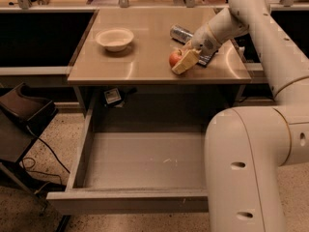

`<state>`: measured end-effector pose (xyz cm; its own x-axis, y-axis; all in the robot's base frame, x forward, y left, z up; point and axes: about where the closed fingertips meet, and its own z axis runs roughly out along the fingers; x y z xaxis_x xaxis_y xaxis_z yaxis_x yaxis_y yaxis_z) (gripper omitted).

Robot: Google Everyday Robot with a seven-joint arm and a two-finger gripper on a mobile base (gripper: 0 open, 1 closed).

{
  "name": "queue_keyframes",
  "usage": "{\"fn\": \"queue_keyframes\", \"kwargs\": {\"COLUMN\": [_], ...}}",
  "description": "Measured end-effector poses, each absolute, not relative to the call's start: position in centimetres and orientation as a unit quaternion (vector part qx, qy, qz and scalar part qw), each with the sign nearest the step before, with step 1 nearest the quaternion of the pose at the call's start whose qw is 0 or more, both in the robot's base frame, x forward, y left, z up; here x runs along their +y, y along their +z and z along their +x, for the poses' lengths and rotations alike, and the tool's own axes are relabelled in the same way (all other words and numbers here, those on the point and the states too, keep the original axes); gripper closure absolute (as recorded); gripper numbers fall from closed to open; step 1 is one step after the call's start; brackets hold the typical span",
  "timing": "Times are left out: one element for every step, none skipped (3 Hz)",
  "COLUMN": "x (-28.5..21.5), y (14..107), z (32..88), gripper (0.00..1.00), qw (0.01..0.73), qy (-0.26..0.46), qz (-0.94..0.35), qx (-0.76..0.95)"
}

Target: Pick apple from top drawer and place on counter

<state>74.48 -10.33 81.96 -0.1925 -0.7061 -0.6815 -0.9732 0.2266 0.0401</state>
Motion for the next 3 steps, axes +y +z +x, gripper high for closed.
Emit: {"fn": "queue_keyframes", "kwargs": {"x": [-10.33, -10.32, -10.32], "y": [81.96, 81.95, 81.95], "z": [74.48, 74.48, 74.48], "gripper": [0.18, 0.00, 0.00], "qw": [0.275, 0.275, 0.275], "qy": [0.242, 0.242, 0.242], "qz": [-0.573, -0.573, -0.573], "qx": [0.733, 0.733, 0.733]}}
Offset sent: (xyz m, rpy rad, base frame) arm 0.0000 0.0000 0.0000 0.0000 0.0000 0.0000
